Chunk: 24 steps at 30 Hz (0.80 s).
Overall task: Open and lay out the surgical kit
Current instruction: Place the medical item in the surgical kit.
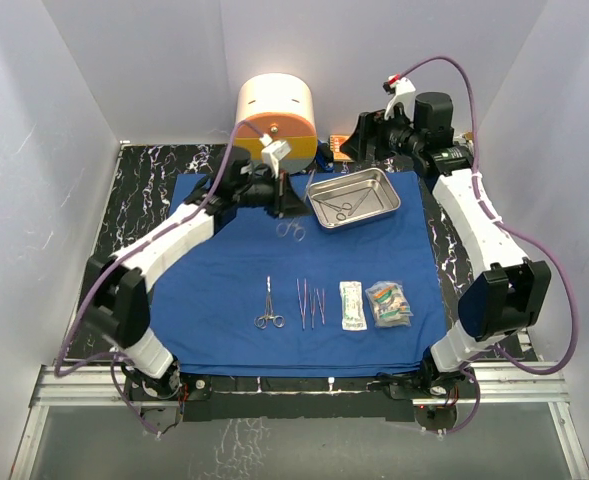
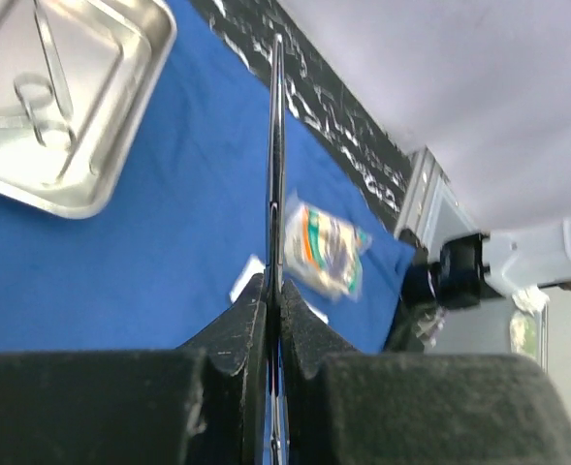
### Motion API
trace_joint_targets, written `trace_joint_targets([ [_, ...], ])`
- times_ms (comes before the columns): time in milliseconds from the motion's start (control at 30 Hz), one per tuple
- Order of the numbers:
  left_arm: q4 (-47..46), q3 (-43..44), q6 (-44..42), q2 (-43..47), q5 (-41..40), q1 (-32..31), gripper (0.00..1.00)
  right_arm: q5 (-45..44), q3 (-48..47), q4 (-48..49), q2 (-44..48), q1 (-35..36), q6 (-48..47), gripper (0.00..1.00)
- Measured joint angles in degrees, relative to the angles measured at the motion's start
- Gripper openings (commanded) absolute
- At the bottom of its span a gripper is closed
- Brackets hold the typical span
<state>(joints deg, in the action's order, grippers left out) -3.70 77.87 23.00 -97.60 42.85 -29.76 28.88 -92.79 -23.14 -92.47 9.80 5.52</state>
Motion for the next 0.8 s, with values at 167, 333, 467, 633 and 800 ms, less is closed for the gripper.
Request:
trace_joint_targets([
  [167, 1.92, -16.63, 0.81, 14.38, 0.22, 1.60, 0.00, 0.00, 2.95, -0.96, 1.92, -0.90, -1.92, 0.84],
  [333, 4.20, -32.79, 3.02, 25.62, 0.17, 4.52, 0.00, -0.02, 8.44, -2.78, 2.23, -1.14, -4.07, 0.86],
  [467, 5.09, -42.27, 5.95, 33.11, -0.48, 6.10, 0.00, -0.57, 11.96, -3.85, 3.65, -1.20, -5.18, 0.88],
  [633, 5.38, -49.86, 10.27, 37.11, -0.70, 7.89, 0.00, -1.66, 13.05, -4.00, 7.21, -1.27, -5.79, 0.88],
  [800, 5.60, -52.76, 13.00, 35.71, -1.75, 10.08, 0.00, -1.79, 13.09, -3.67, 9.29, -1.31, -6.10, 0.88],
])
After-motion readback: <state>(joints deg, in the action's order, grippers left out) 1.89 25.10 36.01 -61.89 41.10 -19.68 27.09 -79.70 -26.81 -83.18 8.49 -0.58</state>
